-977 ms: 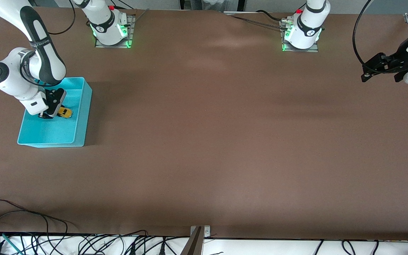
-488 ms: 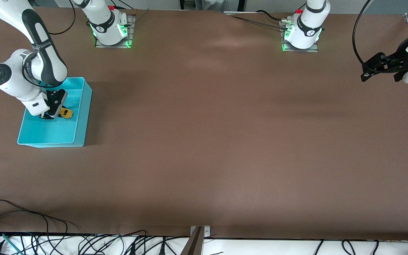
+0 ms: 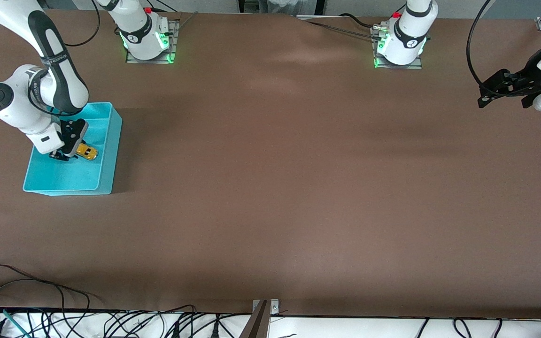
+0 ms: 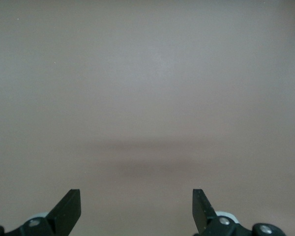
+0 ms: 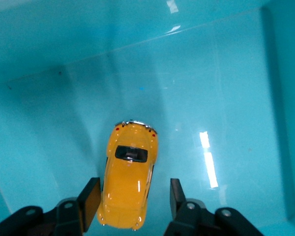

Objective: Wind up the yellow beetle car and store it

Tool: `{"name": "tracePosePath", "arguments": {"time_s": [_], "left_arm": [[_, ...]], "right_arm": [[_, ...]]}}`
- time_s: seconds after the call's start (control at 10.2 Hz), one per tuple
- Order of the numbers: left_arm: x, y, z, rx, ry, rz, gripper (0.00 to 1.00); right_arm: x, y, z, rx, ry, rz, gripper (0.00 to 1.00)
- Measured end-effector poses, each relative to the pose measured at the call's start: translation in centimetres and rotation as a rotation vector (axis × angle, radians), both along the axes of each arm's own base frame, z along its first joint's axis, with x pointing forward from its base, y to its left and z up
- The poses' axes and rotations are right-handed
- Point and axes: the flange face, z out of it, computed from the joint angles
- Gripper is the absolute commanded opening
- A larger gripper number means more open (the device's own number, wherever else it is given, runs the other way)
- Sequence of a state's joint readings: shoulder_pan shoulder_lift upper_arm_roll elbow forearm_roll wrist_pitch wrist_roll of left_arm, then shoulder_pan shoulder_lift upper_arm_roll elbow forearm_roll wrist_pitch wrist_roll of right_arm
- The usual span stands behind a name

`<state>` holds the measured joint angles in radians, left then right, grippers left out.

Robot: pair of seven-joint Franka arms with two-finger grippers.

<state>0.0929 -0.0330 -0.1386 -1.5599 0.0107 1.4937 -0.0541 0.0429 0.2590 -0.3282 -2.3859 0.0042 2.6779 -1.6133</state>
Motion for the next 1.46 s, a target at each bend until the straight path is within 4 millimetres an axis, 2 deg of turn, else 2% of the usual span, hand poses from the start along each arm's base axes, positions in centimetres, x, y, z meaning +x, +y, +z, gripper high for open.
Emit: {"name": "tracePosePath", "arguments": {"time_s": [0.2,0.29,0.59,0.68,0.78,0.98,1.07,1.17,1.46], "left_arm": [[0.0,0.0,0.0,0.000,0.000,0.000,1.00],[0.0,0.0,0.0,0.000,0.000,0.000,1.00],[0.0,-0.1,0.0,0.000,0.000,-0.001,1.00],[0.0,-0.1,0.0,0.000,0.000,-0.001,1.00],[0.0,-0.1,0.0,0.000,0.000,-0.001,1.00],[0.0,-0.1,0.0,0.000,0.000,-0.001,1.00],[0.0,-0.1,0.0,0.000,0.000,-0.001,1.00],[0.0,-0.1,0.0,0.000,0.000,-0.001,1.00],[0.0,0.0,0.0,0.000,0.000,-0.001,1.00]], "right_arm": [[1.0,0.1,2.7,0.012,-0.017,-0.005,0.81],[2.0,0.1,5.1,0.027,-0.005,-0.027,0.81],[6.8,0.9,15.7,0.060,0.030,-0.155,0.81],[8.2,1.8,18.8,0.061,0.026,-0.221,0.82],[9.2,3.1,21.0,0.061,0.011,-0.295,0.86],[10.4,6.0,23.5,0.062,-0.003,-0.487,0.90],[10.7,7.4,24.4,0.061,-0.003,-0.622,0.98],[10.9,8.3,25.1,0.060,-0.011,-0.772,0.99],[10.7,9.5,25.0,0.044,-0.014,-1.249,1.00]]}}
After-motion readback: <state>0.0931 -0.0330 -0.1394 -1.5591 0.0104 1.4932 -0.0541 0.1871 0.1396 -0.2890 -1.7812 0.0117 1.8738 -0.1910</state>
